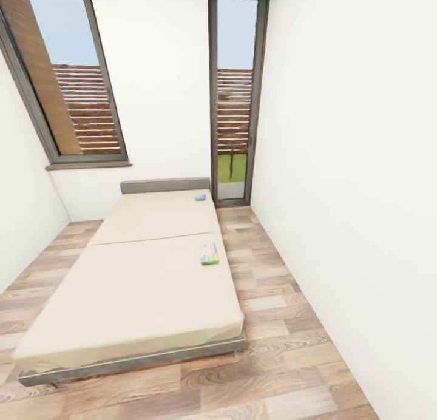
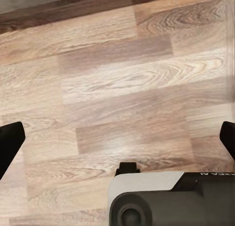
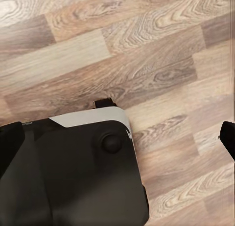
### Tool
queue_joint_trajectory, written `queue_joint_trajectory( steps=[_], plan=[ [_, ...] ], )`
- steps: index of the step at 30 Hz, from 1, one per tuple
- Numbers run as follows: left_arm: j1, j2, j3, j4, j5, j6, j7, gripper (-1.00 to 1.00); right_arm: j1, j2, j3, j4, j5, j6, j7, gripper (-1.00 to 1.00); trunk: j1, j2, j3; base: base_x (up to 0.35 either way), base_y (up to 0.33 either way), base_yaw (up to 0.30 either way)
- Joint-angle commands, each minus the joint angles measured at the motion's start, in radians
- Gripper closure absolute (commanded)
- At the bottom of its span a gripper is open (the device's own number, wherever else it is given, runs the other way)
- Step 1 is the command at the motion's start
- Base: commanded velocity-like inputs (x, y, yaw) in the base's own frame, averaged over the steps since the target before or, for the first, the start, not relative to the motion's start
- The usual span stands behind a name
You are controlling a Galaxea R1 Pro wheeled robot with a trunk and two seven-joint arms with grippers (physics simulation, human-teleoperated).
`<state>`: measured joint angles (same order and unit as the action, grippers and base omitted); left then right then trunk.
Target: Put all the toys in the child's room - the three board games (two on the bed and one on the table), the two jigsaw puzzles on the table, and the tennis ball on the table - inside the toy box on the table in the child's room.
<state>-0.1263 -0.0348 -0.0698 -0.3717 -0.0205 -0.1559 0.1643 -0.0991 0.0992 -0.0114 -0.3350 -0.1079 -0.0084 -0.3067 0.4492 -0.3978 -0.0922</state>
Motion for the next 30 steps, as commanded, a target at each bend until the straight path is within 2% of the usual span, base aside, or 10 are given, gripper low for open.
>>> queue_joint_trajectory(
  steps=[1, 8, 30],
  plan=[
    [-0.001, 0.001, -0.007, 0.0, -0.002, -0.002, 0.009, -1.0, -0.001, 0.0, -0.001, -0.001, -0.009, -0.001, -0.002, -1.0, 0.001, -0.002, -0.002, 0.128, -0.212, -0.153],
    [-0.001, 0.002, -0.007, 0.0, -0.001, -0.002, 0.009, -1.0, -0.001, 0.0, -0.001, -0.001, -0.008, -0.002, -0.002, -1.0, 0.001, -0.002, 0.001, 0.132, -0.131, -0.087],
    [-0.001, 0.003, -0.007, 0.0, -0.001, -0.003, 0.01, -1.0, -0.001, 0.0, -0.001, -0.001, -0.007, -0.002, -0.002, -1.0, 0.001, -0.002, 0.002, 0.106, -0.149, -0.005]
  ],
)
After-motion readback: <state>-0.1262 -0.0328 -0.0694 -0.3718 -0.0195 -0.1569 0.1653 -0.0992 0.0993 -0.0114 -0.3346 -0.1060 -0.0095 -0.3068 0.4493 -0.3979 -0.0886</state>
